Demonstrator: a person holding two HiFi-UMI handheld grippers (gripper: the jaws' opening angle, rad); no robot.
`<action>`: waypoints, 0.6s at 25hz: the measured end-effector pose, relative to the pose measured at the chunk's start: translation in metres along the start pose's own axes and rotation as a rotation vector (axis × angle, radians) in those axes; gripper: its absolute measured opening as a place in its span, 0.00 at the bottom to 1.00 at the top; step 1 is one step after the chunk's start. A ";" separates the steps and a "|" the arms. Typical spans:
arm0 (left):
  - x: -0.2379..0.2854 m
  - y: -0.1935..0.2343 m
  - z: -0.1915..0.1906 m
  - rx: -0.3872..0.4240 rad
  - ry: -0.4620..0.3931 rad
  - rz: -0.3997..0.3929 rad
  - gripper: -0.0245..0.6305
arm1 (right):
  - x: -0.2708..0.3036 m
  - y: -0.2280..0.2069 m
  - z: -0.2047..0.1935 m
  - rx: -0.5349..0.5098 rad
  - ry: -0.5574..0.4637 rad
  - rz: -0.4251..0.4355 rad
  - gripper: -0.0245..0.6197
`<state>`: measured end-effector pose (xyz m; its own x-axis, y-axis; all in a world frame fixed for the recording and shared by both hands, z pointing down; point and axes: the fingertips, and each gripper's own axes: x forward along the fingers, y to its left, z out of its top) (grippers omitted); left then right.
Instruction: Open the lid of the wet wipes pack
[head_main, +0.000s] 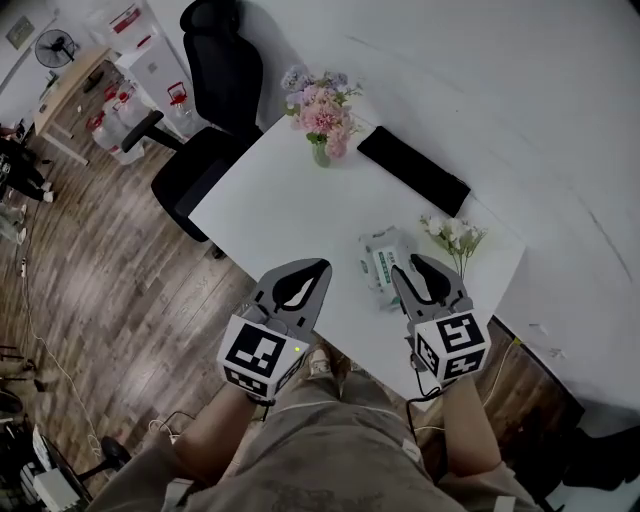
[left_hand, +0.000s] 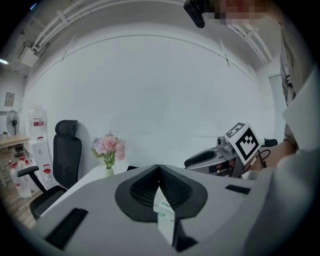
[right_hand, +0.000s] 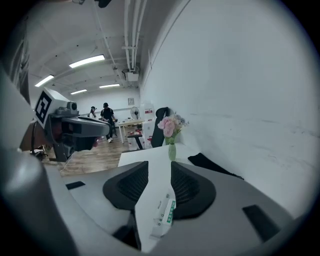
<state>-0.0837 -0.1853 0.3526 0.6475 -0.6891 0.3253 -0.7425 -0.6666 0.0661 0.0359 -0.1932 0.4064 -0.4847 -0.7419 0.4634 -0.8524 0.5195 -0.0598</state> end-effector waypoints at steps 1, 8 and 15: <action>0.009 0.000 -0.008 -0.004 0.017 -0.005 0.06 | 0.008 -0.003 -0.009 -0.006 0.021 -0.002 0.29; 0.060 -0.005 -0.065 -0.048 0.122 -0.054 0.06 | 0.061 -0.011 -0.071 0.014 0.146 0.020 0.31; 0.102 -0.010 -0.128 -0.073 0.226 -0.097 0.06 | 0.097 -0.014 -0.128 -0.006 0.258 0.032 0.34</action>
<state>-0.0321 -0.2128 0.5061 0.6678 -0.5364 0.5160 -0.6945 -0.6985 0.1726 0.0264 -0.2179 0.5652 -0.4444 -0.5928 0.6716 -0.8359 0.5440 -0.0730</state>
